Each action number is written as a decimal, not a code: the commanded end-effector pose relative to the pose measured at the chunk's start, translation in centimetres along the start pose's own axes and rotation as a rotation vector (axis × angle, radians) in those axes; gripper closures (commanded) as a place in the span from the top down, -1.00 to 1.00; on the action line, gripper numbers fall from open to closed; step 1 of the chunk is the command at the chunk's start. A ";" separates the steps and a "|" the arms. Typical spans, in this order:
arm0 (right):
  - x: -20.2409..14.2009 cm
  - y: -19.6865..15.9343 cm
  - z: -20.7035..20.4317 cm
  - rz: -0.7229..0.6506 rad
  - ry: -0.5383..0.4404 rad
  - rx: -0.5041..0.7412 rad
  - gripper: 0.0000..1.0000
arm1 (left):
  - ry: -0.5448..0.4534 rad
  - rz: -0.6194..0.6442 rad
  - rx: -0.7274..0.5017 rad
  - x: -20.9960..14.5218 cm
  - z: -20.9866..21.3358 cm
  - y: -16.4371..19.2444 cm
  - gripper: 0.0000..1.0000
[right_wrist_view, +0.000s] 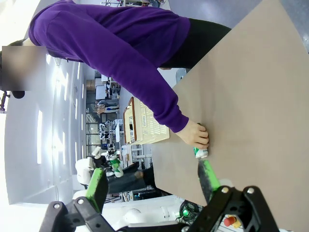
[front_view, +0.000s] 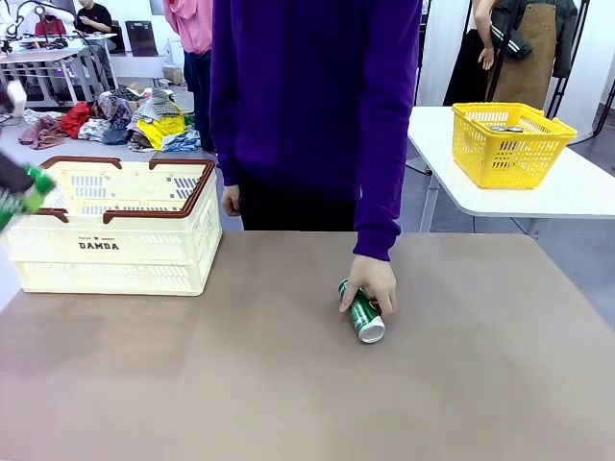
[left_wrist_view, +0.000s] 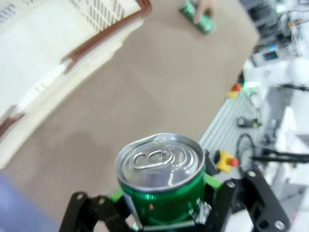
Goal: Place the drinks into the Shopping basket.
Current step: Pick up one drink and place it into the Shopping basket.
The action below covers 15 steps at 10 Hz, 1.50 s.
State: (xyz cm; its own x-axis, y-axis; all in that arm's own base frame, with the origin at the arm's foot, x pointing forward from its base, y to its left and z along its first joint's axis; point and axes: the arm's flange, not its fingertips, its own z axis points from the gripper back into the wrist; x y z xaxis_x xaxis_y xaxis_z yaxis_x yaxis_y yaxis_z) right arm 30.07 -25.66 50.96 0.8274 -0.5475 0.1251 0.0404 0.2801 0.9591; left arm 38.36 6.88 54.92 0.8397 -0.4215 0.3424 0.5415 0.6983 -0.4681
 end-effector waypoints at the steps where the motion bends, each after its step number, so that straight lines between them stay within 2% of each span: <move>1: 0.1 0.1 0.1 0.022 -0.002 0.017 1.00 | -0.010 0.146 0.104 7.0 3.0 -1.1 -1.00; 3: 0.1 0.1 0.1 0.022 -0.002 0.017 1.00 | 0.012 0.262 0.182 13.4 2.4 -0.4 -1.00; 5: 0.1 0.1 0.1 0.022 -0.002 0.017 1.00 | -0.054 0.364 0.250 18.4 -1.2 1.6 -1.00; 7: 0.1 0.1 0.1 0.022 -0.002 0.017 1.00 | -0.072 0.436 0.392 20.6 -5.4 4.4 -1.00; 9: 0.1 0.1 0.1 0.022 -0.002 0.017 1.00 | -0.066 0.471 0.487 21.3 -8.5 6.5 -1.00; 10: 0.1 0.1 0.1 0.022 -0.002 0.017 1.00 | -0.092 0.457 0.546 21.2 -10.0 7.0 -1.00; 11: 0.1 0.1 0.1 0.022 -0.002 0.017 1.00 | -0.069 0.445 0.570 21.0 -11.5 7.7 -1.00; 15: 0.1 0.1 0.1 0.022 -0.002 0.017 1.00 | -0.002 0.435 0.549 18.8 -15.4 9.7 -1.00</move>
State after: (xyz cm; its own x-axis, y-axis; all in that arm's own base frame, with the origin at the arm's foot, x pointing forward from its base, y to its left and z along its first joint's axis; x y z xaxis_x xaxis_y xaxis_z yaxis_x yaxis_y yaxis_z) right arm 30.07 -25.66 50.97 0.8275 -0.5473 0.1252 0.0402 0.2802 0.9591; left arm 60.38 -3.32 44.13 0.9787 -0.0430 0.2005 0.0616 0.9942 -0.0879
